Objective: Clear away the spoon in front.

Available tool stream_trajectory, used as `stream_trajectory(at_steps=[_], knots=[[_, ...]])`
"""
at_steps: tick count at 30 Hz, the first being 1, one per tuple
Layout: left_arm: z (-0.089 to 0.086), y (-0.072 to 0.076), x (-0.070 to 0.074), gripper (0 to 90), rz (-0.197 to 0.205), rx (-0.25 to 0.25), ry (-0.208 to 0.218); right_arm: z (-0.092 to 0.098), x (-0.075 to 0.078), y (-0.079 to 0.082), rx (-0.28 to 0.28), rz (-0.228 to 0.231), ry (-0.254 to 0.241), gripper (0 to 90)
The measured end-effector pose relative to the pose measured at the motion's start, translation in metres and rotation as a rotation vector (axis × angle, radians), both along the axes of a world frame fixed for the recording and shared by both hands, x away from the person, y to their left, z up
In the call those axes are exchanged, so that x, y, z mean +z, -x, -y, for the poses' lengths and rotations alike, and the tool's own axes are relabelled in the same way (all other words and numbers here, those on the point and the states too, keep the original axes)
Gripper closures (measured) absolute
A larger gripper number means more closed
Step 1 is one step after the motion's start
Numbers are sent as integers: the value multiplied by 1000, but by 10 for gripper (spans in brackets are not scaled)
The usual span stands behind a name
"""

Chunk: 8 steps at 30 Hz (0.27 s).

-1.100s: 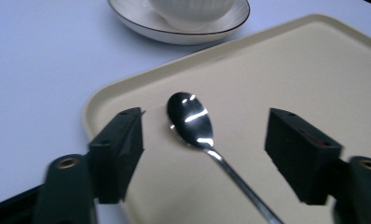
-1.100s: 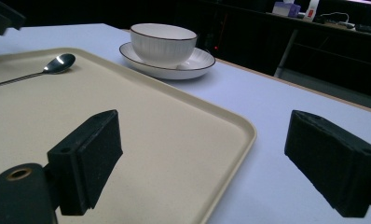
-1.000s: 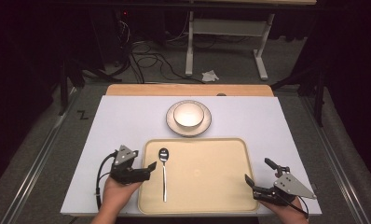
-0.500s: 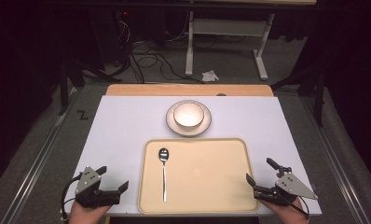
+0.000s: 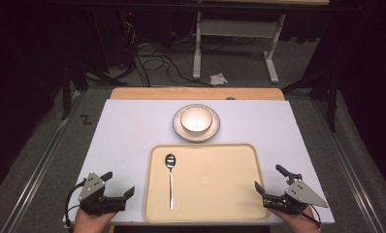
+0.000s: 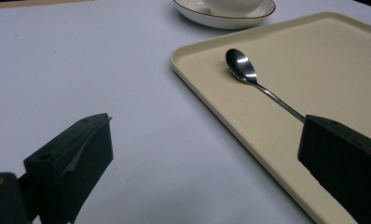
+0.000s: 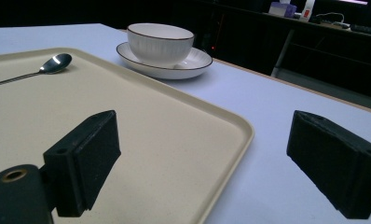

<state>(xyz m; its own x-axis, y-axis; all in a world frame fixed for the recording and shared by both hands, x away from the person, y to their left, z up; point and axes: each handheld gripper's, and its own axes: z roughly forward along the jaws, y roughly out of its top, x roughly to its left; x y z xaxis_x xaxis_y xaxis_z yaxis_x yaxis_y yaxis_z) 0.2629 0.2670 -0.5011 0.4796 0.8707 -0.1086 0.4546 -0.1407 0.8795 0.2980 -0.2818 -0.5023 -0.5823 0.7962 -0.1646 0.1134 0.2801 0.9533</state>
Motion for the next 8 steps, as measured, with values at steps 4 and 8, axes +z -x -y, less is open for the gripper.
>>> stream_trajectory(at_steps=[4,8], knots=[[1,0,-1,45,-3,3,-3,2,1,-1,6,8,-2,104],[0,1,-1,47,-8,3,-19,0,1,-2,7,4,-2,106]])
